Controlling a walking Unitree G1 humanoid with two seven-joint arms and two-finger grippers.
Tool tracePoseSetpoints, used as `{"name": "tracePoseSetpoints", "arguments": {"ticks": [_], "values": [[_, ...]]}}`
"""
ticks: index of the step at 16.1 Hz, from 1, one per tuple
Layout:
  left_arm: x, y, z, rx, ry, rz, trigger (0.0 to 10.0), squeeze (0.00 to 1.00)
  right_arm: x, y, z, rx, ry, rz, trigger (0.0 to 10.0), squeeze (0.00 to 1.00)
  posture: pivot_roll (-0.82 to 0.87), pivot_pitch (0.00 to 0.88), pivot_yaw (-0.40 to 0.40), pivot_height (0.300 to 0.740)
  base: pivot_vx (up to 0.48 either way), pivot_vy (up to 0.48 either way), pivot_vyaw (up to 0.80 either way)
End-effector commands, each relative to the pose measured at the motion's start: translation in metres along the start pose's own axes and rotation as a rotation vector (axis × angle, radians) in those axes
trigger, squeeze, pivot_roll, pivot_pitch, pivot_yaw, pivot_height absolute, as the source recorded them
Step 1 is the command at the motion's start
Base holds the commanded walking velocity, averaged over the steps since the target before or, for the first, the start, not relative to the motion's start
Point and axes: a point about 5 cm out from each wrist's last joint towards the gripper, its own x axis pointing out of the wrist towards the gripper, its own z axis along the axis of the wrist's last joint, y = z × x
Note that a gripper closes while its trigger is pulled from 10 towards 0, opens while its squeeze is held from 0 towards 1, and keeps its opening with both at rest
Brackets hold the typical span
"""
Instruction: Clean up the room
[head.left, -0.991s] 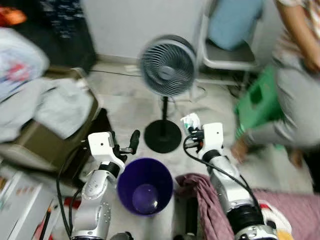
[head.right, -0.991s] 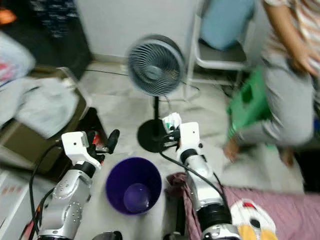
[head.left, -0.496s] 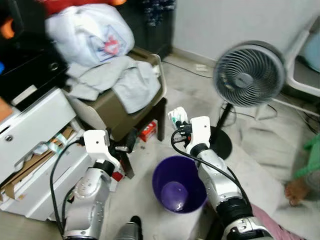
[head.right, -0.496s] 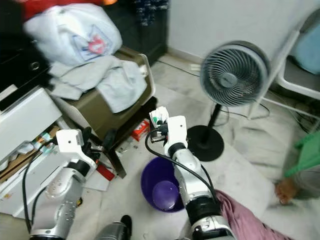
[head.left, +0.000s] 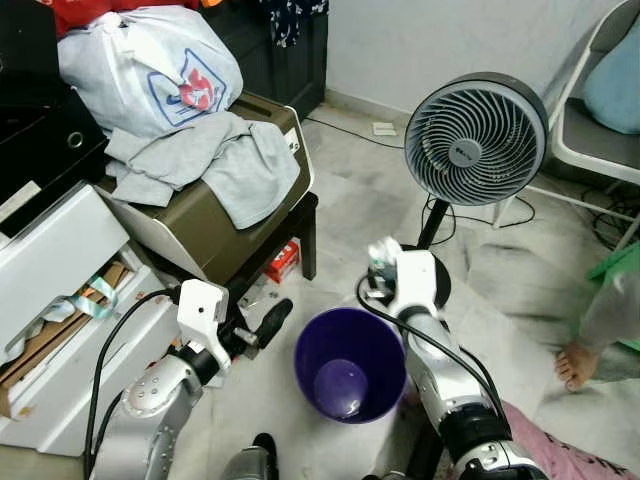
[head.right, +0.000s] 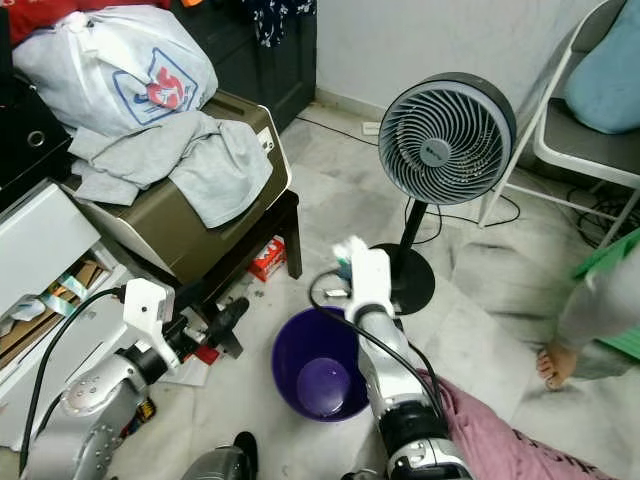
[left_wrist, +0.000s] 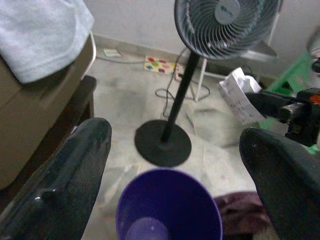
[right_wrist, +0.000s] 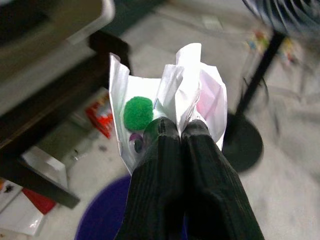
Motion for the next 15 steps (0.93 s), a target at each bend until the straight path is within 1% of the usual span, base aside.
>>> {"name": "tracePoseSetpoints", "arguments": {"ticks": [1, 2, 3, 4, 5, 7, 12, 13, 14, 15], "values": [[-0.002, -0.004, -0.004, 0.005, 0.034, -0.050, 10.0, 0.00, -0.003, -0.003, -0.013, 0.038, 0.063, -0.048, 10.0, 0.00, 0.09, 0.225, 0.045, 0.740, 0.000, 0.000, 0.00], [-0.002, -0.008, -0.003, 0.011, 0.046, -0.086, 10.0, 0.00, -0.004, -0.002, -0.015, 0.049, 0.073, -0.049, 10.0, 0.00, 0.09, 0.248, 0.074, 0.740, 0.000, 0.000, 0.00], [-0.002, -0.010, -0.003, 0.024, 0.052, -0.108, 10.0, 0.00, -0.004, -0.002, -0.017, 0.044, 0.076, -0.055, 10.0, 0.00, 0.09, 0.254, 0.080, 0.740, 0.000, 0.000, 0.00], [-0.002, -0.017, -0.003, 0.066, 0.073, -0.180, 10.0, 0.00, -0.005, -0.002, -0.022, 0.054, 0.095, -0.070, 10.0, 0.00, 0.10, 0.277, 0.109, 0.740, 0.000, 0.000, 0.00], [-0.003, -0.023, -0.004, 0.074, 0.090, -0.229, 10.0, 0.00, -0.006, -0.002, -0.027, 0.054, 0.118, -0.086, 10.0, 0.00, 0.11, 0.292, 0.124, 0.740, 0.000, 0.000, 0.00], [-0.006, -0.030, -0.003, 0.067, 0.110, -0.276, 10.0, 0.00, -0.010, -0.011, -0.043, 0.029, 0.196, -0.200, 10.0, 0.00, 0.13, 0.319, 0.146, 0.740, 0.000, 0.000, 0.00], [-0.009, -0.032, -0.002, 0.066, 0.113, -0.285, 10.0, 0.00, -0.012, -0.012, -0.049, 0.031, 0.221, -0.234, 10.0, 0.00, 0.14, 0.325, 0.152, 0.740, 0.000, 0.000, 0.00], [-0.019, -0.042, 0.001, 0.071, 0.124, -0.324, 10.0, 0.00, -0.013, -0.014, -0.052, 0.065, 0.236, -0.251, 10.0, 0.00, 0.18, 0.369, 0.174, 0.740, 0.000, 0.000, 0.00], [-0.022, -0.045, 0.002, 0.071, 0.128, -0.334, 10.0, 0.00, -0.013, -0.015, -0.052, 0.074, 0.238, -0.254, 10.0, 0.00, 0.18, 0.369, 0.174, 0.740, 0.000, 0.000, 0.00], [-0.027, -0.047, 0.003, 0.070, 0.132, -0.338, 10.0, 0.00, -0.012, -0.012, -0.051, 0.097, 0.231, -0.239, 10.0, 0.00, 0.19, 0.365, 0.185, 0.740, 0.000, 0.000, 0.00]]}}
